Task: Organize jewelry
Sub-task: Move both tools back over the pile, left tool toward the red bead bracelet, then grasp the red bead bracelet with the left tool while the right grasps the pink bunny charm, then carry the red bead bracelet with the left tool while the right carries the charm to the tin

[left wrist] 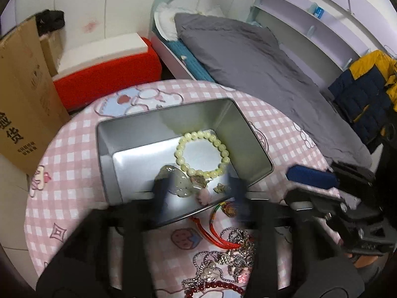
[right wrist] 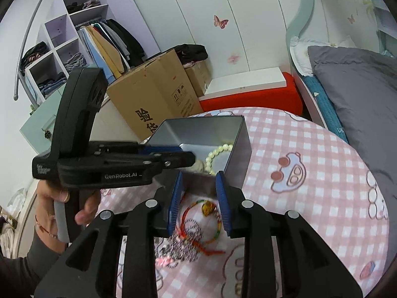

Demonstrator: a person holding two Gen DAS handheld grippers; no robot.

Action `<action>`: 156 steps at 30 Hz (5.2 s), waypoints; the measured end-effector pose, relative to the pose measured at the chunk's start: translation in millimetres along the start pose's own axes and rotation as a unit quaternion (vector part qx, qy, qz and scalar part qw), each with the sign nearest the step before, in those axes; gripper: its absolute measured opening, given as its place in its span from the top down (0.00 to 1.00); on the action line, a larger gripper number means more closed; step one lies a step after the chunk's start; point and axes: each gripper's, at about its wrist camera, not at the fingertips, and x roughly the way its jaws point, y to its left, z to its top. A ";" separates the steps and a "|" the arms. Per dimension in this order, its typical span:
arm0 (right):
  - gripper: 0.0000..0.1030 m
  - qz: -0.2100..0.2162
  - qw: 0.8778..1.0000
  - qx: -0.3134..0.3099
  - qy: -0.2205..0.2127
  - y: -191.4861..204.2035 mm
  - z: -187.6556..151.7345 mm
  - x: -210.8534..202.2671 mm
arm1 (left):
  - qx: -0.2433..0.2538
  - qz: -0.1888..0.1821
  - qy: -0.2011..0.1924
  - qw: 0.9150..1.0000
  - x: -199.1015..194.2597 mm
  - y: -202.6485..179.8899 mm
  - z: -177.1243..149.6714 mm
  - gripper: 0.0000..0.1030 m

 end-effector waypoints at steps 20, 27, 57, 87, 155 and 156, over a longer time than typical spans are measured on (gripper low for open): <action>0.73 -0.027 0.998 -0.013 0.055 35.6 -86.9 -18.1 | 0.029 0.054 -0.029 0.998 -68.8 -25.7 -130.8 0.36; 0.71 -0.029 0.998 -0.005 0.060 35.8 -100.7 -24.3 | 0.052 0.043 -0.010 0.998 -50.0 -51.4 -158.7 0.36; 0.69 -0.093 0.990 -0.058 0.084 72.3 -87.7 32.4 | -0.061 0.029 -0.064 0.996 -76.8 11.2 -162.2 0.92; 0.95 -0.073 0.996 -0.033 0.051 41.1 -98.0 -25.1 | 0.012 0.015 0.005 1.000 -47.3 -49.3 -157.7 0.77; 0.95 -0.018 0.998 -0.059 0.019 33.0 38.9 40.6 | 0.009 -0.018 -0.094 0.995 -58.4 -10.3 28.7 0.92; 0.95 -0.019 0.998 -0.059 0.025 31.6 37.6 45.9 | 0.007 -0.019 -0.085 0.996 -49.5 -6.8 27.1 0.92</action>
